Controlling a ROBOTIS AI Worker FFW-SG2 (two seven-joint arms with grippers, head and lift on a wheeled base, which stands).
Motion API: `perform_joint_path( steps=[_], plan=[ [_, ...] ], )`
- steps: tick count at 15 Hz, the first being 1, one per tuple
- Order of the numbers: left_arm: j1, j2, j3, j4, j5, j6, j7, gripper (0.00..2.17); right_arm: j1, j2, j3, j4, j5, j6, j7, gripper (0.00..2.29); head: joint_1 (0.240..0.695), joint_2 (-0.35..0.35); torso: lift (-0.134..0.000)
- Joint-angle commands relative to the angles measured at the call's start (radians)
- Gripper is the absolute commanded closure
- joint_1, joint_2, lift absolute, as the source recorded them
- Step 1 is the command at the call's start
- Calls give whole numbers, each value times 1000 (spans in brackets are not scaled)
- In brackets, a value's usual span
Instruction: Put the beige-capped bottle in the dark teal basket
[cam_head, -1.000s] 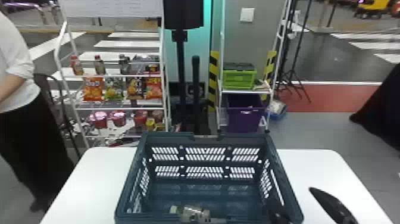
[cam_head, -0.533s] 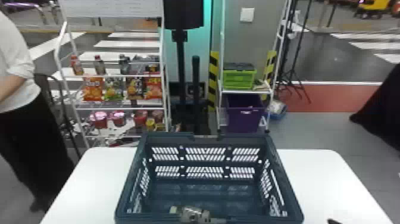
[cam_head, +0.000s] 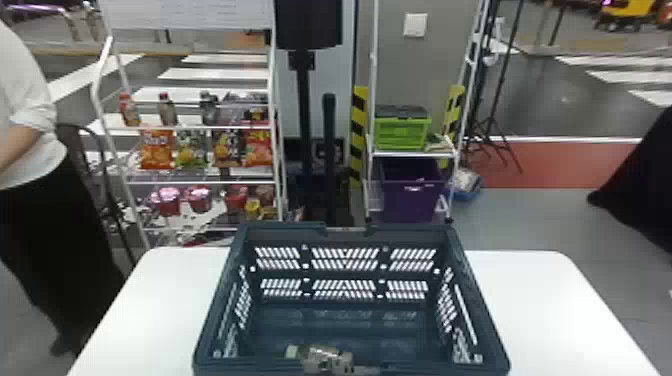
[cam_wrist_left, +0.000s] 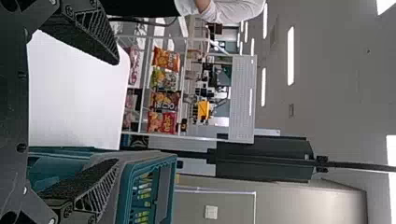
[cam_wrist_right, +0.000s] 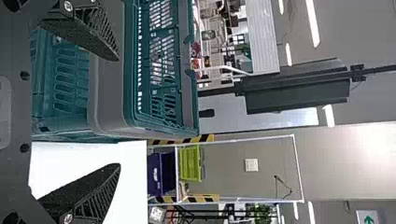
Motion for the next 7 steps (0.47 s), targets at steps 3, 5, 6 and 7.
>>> perform_joint_path(
  steps=[3,5,6,7],
  plan=[
    [4,-1,0,-6,-1,0,0,140,5,6,-4,12,0,-17,0,80,499,0,0],
    [7,-1,3,-11,-1,0,0,140,5,12,-4,20,0,-20,0,80,499,0,0],
    [10,-1,5,-14,-1,0,0,140,7,15,-4,23,1,-26,0,80,499,0,0],
    [13,1,6,-17,-1,0,0,140,11,16,-4,25,0,-29,0,80,499,0,0]
  ],
)
